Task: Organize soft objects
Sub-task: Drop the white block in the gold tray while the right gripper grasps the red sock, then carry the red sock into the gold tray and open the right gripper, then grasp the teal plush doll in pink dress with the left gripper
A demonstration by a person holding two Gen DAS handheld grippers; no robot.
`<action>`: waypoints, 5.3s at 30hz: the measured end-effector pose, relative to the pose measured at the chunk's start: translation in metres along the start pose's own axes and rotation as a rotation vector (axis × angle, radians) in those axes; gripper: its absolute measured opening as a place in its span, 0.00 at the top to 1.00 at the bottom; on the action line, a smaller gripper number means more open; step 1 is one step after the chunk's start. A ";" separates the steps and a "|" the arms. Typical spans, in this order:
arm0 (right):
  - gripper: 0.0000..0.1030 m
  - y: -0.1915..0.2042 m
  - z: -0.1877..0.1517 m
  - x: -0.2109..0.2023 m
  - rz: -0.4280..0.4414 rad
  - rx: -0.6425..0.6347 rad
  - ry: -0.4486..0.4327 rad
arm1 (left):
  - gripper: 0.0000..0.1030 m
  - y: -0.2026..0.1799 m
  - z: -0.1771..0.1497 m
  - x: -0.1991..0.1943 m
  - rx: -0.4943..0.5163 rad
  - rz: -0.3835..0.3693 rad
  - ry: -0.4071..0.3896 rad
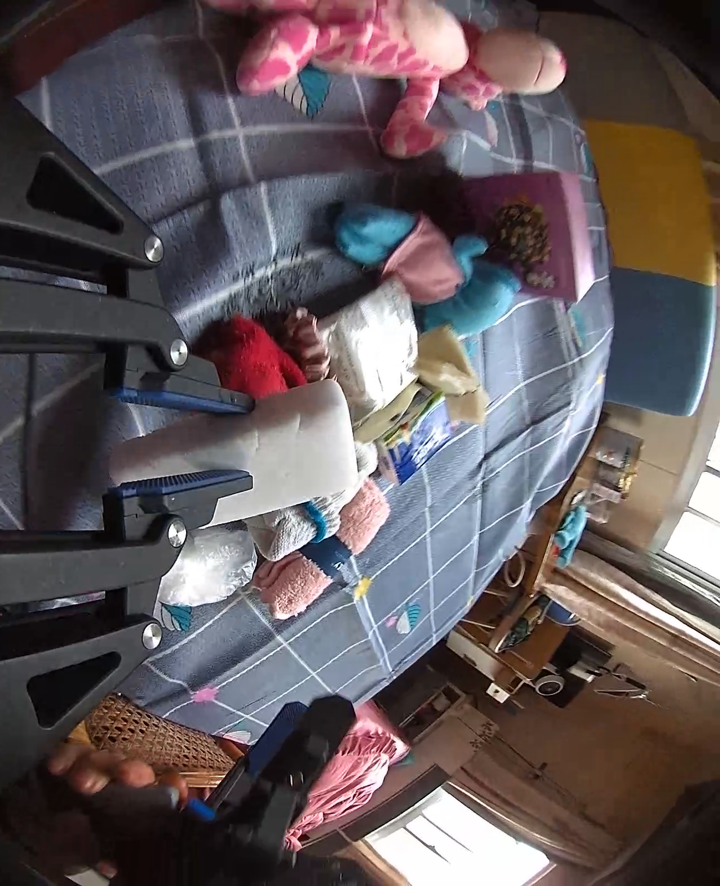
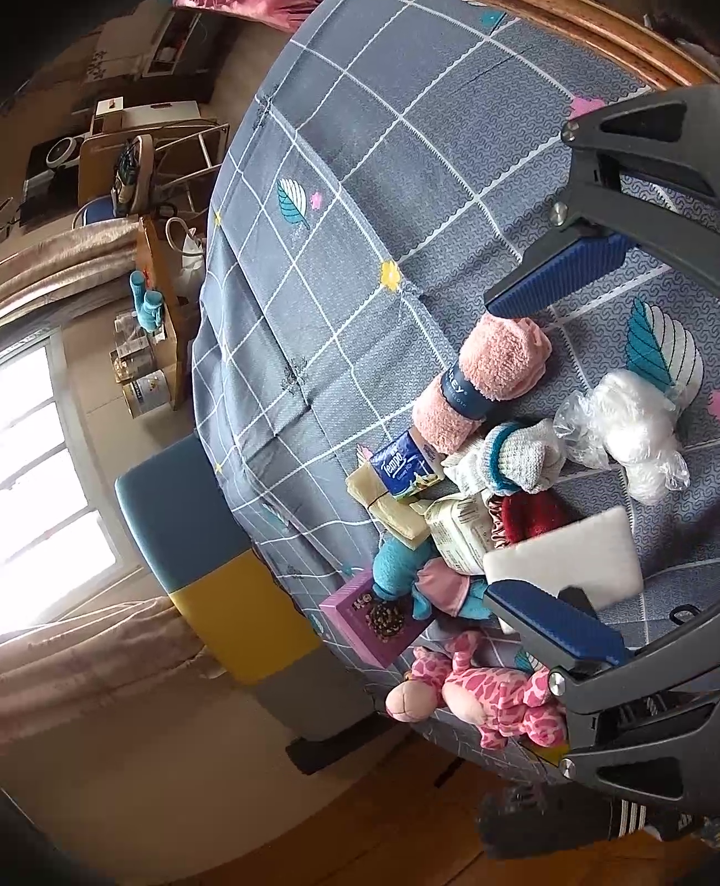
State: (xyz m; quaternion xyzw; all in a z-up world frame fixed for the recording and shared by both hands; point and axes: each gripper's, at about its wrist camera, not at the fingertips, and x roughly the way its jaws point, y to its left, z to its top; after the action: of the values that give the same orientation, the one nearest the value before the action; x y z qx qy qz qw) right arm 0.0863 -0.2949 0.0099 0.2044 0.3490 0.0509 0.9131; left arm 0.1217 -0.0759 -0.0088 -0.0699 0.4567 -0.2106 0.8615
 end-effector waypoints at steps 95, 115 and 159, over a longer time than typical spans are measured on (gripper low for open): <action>0.66 0.278 -0.126 0.056 0.432 -0.736 0.353 | 0.11 0.230 -0.155 -0.225 -0.517 0.667 -0.300; 0.48 0.384 -0.181 0.112 0.446 -0.912 0.460 | 0.11 0.270 -0.184 -0.242 -0.676 0.644 -0.310; 0.46 0.095 0.001 0.076 0.048 -0.390 0.197 | 0.18 0.125 -0.033 -0.136 -0.176 0.384 -0.213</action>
State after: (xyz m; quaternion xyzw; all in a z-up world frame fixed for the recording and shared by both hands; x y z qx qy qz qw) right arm 0.1484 -0.1910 0.0023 0.0259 0.4153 0.1588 0.8953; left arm 0.0648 0.0970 0.0358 -0.0781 0.3849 0.0064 0.9196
